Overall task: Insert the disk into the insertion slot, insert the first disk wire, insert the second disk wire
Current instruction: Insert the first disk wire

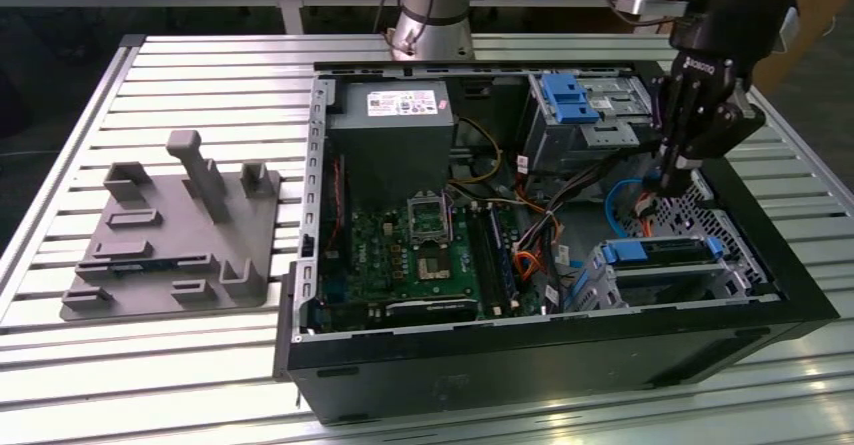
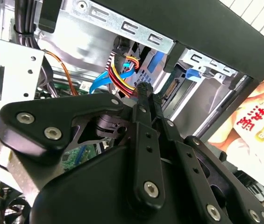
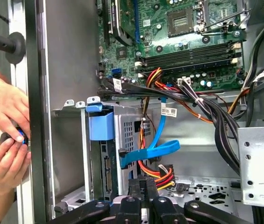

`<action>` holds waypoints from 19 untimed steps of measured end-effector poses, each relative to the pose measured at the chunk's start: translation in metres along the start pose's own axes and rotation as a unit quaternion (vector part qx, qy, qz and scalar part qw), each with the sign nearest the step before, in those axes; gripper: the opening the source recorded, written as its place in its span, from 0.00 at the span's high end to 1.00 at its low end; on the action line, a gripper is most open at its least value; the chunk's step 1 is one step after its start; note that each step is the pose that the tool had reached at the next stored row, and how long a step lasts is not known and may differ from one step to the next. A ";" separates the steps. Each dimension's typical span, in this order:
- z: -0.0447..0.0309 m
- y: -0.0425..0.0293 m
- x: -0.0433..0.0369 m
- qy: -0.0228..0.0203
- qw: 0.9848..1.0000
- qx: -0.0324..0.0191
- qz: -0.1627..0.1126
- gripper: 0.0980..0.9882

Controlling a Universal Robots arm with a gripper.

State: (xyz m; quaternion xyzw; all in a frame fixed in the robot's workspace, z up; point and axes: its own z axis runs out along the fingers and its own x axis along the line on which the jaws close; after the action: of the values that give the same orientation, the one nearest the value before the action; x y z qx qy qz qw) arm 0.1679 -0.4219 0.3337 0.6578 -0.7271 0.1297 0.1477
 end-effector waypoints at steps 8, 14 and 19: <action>0.0025 -0.0008 0.0058 -0.015 1.000 -0.005 0.008 0.93; 0.0030 -0.0012 0.0093 -0.022 1.000 -0.005 0.005 0.93; 0.0040 -0.0017 0.0127 -0.066 0.998 -0.009 0.003 0.93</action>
State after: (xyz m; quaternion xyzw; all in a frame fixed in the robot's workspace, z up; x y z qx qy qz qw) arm 0.1683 -0.4353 0.3349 0.6615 -0.7382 0.0804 0.1051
